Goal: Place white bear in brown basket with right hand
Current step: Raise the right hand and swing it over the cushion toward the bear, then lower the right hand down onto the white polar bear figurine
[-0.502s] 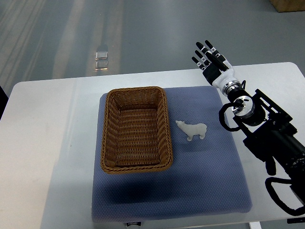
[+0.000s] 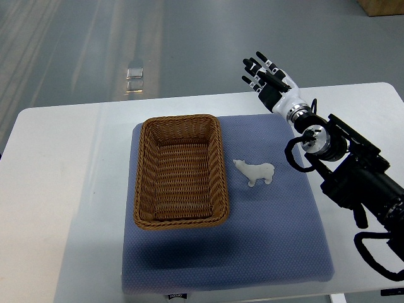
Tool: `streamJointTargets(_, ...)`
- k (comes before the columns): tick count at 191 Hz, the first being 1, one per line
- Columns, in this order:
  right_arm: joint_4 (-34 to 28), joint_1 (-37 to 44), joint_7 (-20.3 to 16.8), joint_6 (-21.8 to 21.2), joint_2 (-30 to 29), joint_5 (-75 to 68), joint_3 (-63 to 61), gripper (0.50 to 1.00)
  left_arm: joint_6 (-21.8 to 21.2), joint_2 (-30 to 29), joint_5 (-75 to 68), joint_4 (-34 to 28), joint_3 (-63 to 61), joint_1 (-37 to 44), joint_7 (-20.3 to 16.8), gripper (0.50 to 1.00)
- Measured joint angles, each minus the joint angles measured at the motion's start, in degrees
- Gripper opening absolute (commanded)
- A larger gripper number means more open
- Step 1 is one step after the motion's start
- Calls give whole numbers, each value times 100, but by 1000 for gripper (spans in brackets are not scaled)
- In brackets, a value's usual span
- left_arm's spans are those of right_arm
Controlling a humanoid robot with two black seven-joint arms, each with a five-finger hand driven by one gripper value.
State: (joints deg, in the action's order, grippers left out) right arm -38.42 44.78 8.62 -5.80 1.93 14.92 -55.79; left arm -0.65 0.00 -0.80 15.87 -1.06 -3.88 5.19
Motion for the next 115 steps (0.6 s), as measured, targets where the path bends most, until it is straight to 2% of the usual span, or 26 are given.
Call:
streamJointTargets(33,-112,487,-79,-52,493,995,1171,924,4,0,0,18,0,-4,0,1000)
streamJointTargets(57,-450,939,-457,-237,1040,1917,2136,924,10,0,0,21,6,-4,0,1000)
streamJointTargets(88,-923,2043,-1320,-952,1815,3087,3748,924,13,0,0,23,7,-5,0,1000)
streamJointTargets(115,-1063,3389,-1819,-1785,2171,3342,5422,924,13,0,-5,22,1,-7,0,1000)
